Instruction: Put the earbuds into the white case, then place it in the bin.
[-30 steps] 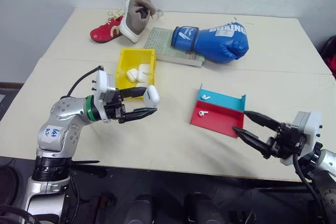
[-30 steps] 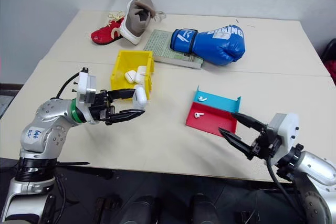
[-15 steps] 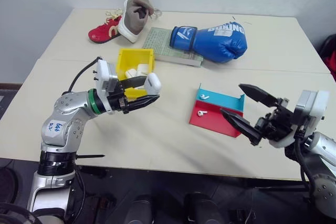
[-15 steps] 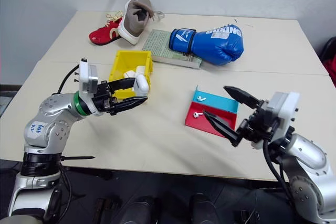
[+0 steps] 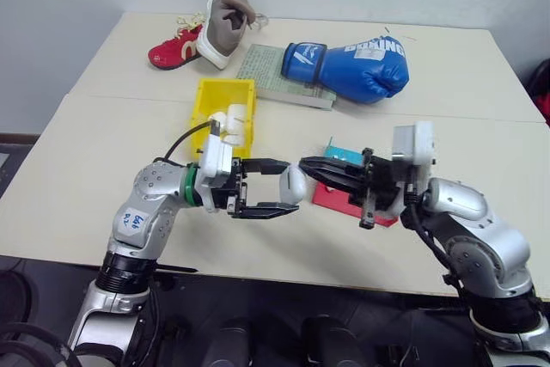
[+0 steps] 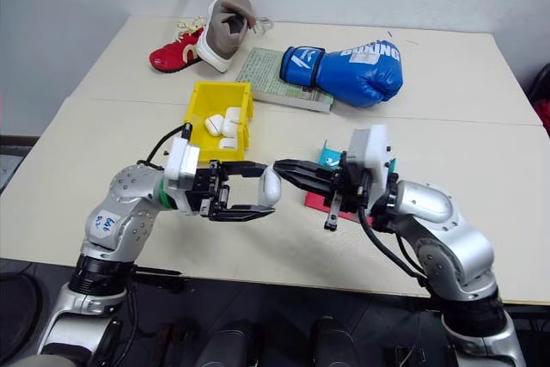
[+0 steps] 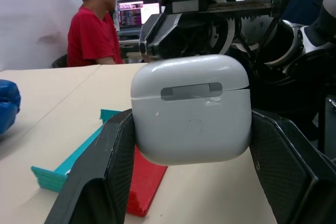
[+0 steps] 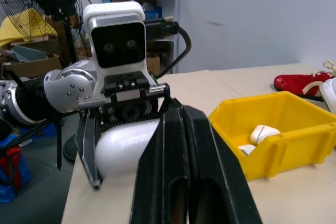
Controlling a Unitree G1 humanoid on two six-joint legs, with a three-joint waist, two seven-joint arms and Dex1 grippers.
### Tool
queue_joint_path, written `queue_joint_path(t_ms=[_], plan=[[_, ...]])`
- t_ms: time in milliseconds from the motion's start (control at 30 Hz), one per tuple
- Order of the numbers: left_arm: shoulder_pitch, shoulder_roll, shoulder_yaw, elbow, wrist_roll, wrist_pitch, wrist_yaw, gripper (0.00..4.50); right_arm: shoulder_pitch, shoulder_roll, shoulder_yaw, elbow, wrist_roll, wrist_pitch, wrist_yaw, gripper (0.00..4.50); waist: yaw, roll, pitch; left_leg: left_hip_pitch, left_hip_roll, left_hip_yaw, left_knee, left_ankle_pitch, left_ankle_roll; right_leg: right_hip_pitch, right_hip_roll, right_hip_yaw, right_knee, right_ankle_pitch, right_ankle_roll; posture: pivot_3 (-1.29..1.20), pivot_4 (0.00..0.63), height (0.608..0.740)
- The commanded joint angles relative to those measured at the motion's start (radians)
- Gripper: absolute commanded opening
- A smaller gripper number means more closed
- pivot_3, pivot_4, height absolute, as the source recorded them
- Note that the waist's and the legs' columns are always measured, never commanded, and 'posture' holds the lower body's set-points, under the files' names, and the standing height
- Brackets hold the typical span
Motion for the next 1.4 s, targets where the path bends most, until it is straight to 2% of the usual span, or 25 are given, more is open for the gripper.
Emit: queue_joint_path(t_ms=[33,233,333,367,433,533,633,733,800,833,933,1133,1200,1300,1333,1400], plan=[[-0.007,-0.007,0.012,-0.02,-0.011,-0.02,0.003,2.79,0.004,0.005,0.017,-0.003,-0.036,-0.037,0.033,0.02,0.0,0.0,0.0,0.0,0.0,0.0,0.0,0.0,0.0,0.0,0.0,0.0,0.0,0.0,0.0,0.0,0.15,0.74],[-0.005,-0.009,0.032,-0.016,-0.021,-0.015,0.019,2.79,0.075,0.007,-0.006,0.007,-0.061,-0.108,0.076,0.02,0.001,0.0,0.0,0.0,0.0,0.0,0.0,0.0,0.0,0.0,0.0,0.0,0.0,0.0,0.0,0.0,0.15,0.74],[0.004,0.019,0.049,-0.005,-0.007,-0.017,0.019,2.79,0.092,0.022,-0.114,-0.027,0.057,-0.079,0.016,0.02,0.0,0.0,0.0,0.0,0.0,0.0,0.0,0.0,0.0,0.0,0.0,0.0,0.0,0.0,0.0,0.0,0.15,0.74],[0.01,0.034,0.062,0.001,0.002,-0.017,0.026,2.79,0.102,0.007,-0.157,-0.042,0.093,-0.061,-0.001,0.18,0.0,0.0,0.0,0.0,0.0,0.0,0.0,0.0,0.0,0.0,0.0,0.0,0.0,0.0,0.0,0.0,0.15,0.74],[0.017,0.065,0.093,0.017,0.018,-0.013,0.052,2.79,0.154,-0.04,-0.235,-0.065,0.096,-0.067,0.008,0.63,0.001,0.0,0.0,0.0,0.0,0.0,0.0,0.0,0.0,0.0,0.0,0.0,0.0,0.0,0.0,0.0,0.15,0.74],[0.002,0.103,0.151,0.073,0.051,-0.012,0.127,2.79,0.284,-0.088,-0.373,-0.071,0.046,-0.123,0.034,1.57,0.004,0.0,0.0,0.0,0.0,-0.001,0.0,0.0,0.0,0.001,0.0,-0.001,0.0,0.0,0.0,0.0,0.15,0.74],[-0.064,0.11,0.191,0.177,0.106,-0.006,0.246,2.79,0.419,-0.139,-0.473,-0.015,-0.12,-0.296,0.121,2.61,0.013,-0.001,0.0,0.0,0.0,-0.001,0.0,0.0,0.0,0.001,0.0,-0.001,-0.001,0.0,0.0,0.0,0.15,0.74],[-0.15,0.095,0.183,0.319,0.185,-0.036,0.349,2.79,0.486,-0.116,-0.549,0.023,-0.167,-0.383,0.095,3.6,0.025,-0.002,0.0,0.0,-0.001,0.0,0.0,0.0,0.001,0.002,0.0,-0.001,-0.001,0.0,0.0,0.0,0.15,0.74],[-0.218,0.073,0.172,0.434,0.25,-0.072,0.433,2.79,0.521,-0.085,-0.557,0.01,-0.167,-0.407,0.077,4.26,0.025,-0.003,0.0,0.001,-0.001,0.001,0.001,0.0,0.001,0.001,0.0,0.0,0.0,0.0,0.0,0.0,0.15,0.74],[-0.257,0.062,0.166,0.499,0.295,-0.085,0.499,2.79,0.539,-0.069,-0.551,-0.003,-0.168,-0.418,0.073,4.44,0.025,-0.003,0.0,0.001,-0.001,0.001,0.001,0.0,0.001,0.001,0.0,-0.001,0.001,0.0,0.0,0.0,0.15,0.74],[-0.35,0.03,0.159,0.665,0.346,-0.13,0.561,2.79,0.558,-0.034,-0.522,-0.039,-0.164,-0.422,0.041,4.44,0.022,-0.003,0.0,0.001,-0.001,0.001,0.0,0.0,0.001,0.0,0.0,-0.002,0.002,0.0,0.001,0.0,0.15,0.74],[-0.464,-0.002,0.151,0.861,0.381,-0.202,0.556,2.79,0.522,0.005,-0.463,-0.093,-0.159,-0.392,-0.053,4.44,0.019,-0.004,0.001,0.001,-0.001,0.004,0.001,0.001,0.0,-0.003,0.0,-0.001,0.005,0.0,0.001,0.0,0.15,0.74],[-0.474,-0.001,0.151,0.857,0.374,-0.19,0.529,3.54,0.524,0.003,-0.454,-0.102,-0.157,-0.383,-0.063,4.5,0.02,-0.004,0.001,0.001,-0.001,0.004,0.001,0.001,0.0,-0.003,0.0,-0.001,0.006,0.0,0.001,0.0,0.15,0.74],[-0.449,0.022,0.157,0.757,0.342,-0.15,0.46,4.44,0.531,-0.007,-0.456,-0.104,-0.148,-0.372,-0.069,4.5,0.022,-0.004,0.001,0.0,-0.001,0.004,0.0,0.001,0.0,-0.003,0.0,-0.001,0.006,0.0,0.001,0.0,0.15,0.74],[-0.437,0.031,0.161,0.721,0.333,-0.144,0.442,4.48,0.534,-0.011,-0.459,-0.103,-0.144,-0.37,-0.067,4.5,0.022,-0.004,0.001,0.0,-0.002,0.004,0.0,0.001,0.0,-0.004,0.0,-0.001,0.006,0.0,0.001,0.0,0.15,0.74],[-0.341,0.093,0.21,0.527,0.214,-0.112,0.284,4.48,0.535,-0.033,-0.474,-0.085,-0.133,-0.359,-0.048,4.5,0.018,-0.004,0.001,0.0,-0.001,0.004,0.0,0.001,0.0,-0.004,0.0,-0.001,0.006,0.0,0.001,0.0,0.15,0.74]])
